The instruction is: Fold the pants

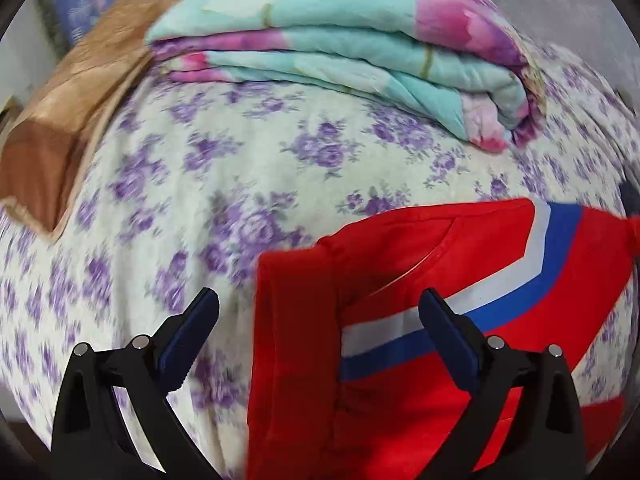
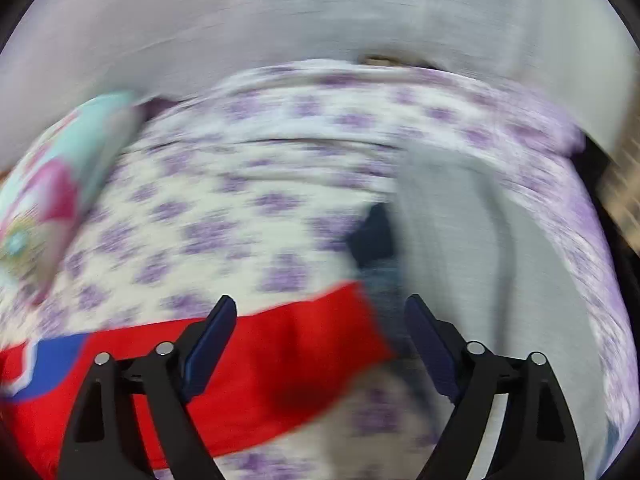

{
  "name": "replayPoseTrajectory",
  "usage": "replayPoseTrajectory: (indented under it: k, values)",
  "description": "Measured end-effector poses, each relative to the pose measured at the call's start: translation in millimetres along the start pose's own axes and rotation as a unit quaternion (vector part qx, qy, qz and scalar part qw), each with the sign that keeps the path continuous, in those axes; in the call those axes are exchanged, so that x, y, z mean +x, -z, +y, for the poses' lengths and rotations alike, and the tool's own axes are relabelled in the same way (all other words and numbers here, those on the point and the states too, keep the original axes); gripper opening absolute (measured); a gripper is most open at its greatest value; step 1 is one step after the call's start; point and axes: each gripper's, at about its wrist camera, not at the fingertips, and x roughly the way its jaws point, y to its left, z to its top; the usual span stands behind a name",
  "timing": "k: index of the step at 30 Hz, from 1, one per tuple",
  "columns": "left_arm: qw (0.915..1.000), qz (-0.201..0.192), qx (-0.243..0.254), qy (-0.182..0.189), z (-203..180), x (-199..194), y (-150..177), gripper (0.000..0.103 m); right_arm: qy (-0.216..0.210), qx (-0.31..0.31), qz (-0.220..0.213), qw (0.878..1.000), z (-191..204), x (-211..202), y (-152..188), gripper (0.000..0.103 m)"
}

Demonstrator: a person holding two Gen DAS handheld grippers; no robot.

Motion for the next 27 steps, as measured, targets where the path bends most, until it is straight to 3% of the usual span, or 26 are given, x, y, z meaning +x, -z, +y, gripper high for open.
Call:
replayPoseTrajectory:
  k: [4, 7, 9, 10, 11, 13, 19, 21, 23, 24, 25, 26, 27]
  values:
    - [0.9980, 0.029, 0.054, 0.017, -14, 24, -15, 0.098, -0.064, -0.061, 0.026, 0.996, 53, 12, 2, 0.088]
    - [0.9937, 0.047, 0.102, 0.007, -22, 47, -23, 0.099, -0.093, -0.095, 0.039, 0.990, 82, 17, 7, 0.089]
    - [0.9919, 0.051, 0.114, 0.024, -23, 53, -26, 0.091, -0.100, -0.118, 0.050, 0.987, 98, 23, 7, 0.090]
    - [0.9910, 0.052, 0.118, 0.038, -23, 53, -28, 0.079, -0.112, -0.132, 0.058, 0.983, 105, 28, 8, 0.090]
    - [0.9891, 0.057, 0.124, 0.056, -24, 51, -30, 0.062, -0.130, -0.150, 0.064, 0.978, 113, 30, 9, 0.090]
    - [0.9833, 0.071, 0.136, 0.098, -25, 42, -33, 0.045, -0.167, -0.208, 0.084, 0.960, 134, 39, 11, 0.090]
    - [0.9798, 0.064, 0.158, 0.105, -26, 25, -42, 0.045, -0.222, -0.352, 0.094, 0.904, 182, 55, 9, 0.089]
    - [0.9809, 0.057, 0.153, 0.105, -26, 23, -43, 0.045, -0.215, -0.384, 0.110, 0.891, 198, 67, 12, 0.089]
    - [0.9824, 0.054, 0.143, 0.108, -24, 19, -43, 0.045, -0.194, -0.407, 0.112, 0.885, 210, 79, 19, 0.087]
    - [0.9828, 0.055, 0.139, 0.109, -23, 19, -43, 0.045, -0.194, -0.413, 0.123, 0.881, 213, 84, 22, 0.070]
    - [0.9833, 0.055, 0.134, 0.111, -21, 20, -43, 0.045, -0.216, -0.407, 0.148, 0.875, 215, 90, 25, 0.064]
    - [0.9837, 0.055, 0.129, 0.112, -16, 18, -42, 0.045, -0.234, -0.388, 0.156, 0.878, 214, 91, 23, 0.050]
    - [0.9841, 0.056, 0.124, 0.114, -14, 18, -43, 0.045, -0.243, -0.375, 0.161, 0.880, 212, 90, 20, 0.016]
